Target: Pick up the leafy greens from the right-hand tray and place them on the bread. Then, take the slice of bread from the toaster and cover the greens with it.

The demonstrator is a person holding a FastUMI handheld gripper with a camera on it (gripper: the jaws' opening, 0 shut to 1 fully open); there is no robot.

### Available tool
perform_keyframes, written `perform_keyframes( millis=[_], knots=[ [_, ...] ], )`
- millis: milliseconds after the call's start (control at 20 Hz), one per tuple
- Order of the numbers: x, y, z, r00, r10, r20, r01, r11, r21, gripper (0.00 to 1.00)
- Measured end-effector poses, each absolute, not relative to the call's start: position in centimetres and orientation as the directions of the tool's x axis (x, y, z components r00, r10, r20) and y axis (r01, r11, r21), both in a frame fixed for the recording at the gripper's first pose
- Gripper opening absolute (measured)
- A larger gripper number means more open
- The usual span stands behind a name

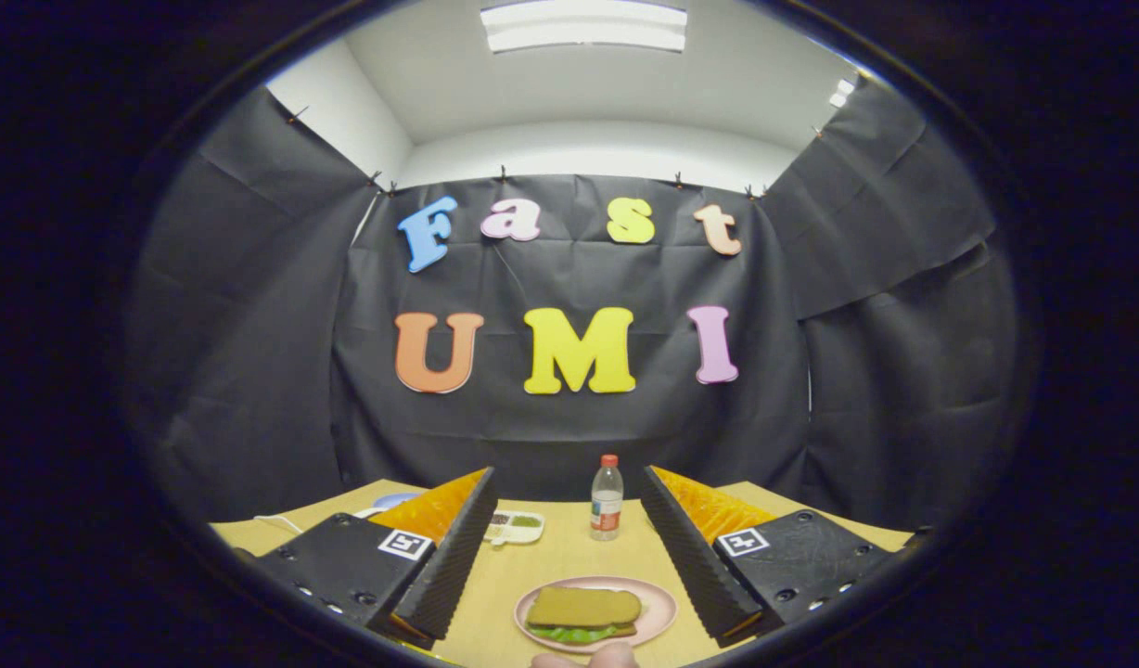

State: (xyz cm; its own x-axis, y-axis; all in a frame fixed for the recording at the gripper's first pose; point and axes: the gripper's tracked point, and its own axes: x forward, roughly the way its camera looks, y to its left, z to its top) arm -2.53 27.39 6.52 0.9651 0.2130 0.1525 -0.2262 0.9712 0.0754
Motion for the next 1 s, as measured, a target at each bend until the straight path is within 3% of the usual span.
perform_keyframes(
  millis=[1000],
  knots=[
    [-2.9,28.6,5.0,0.954,0.206,0.216,-0.23,0.969,0.092,0.95]
  ],
)
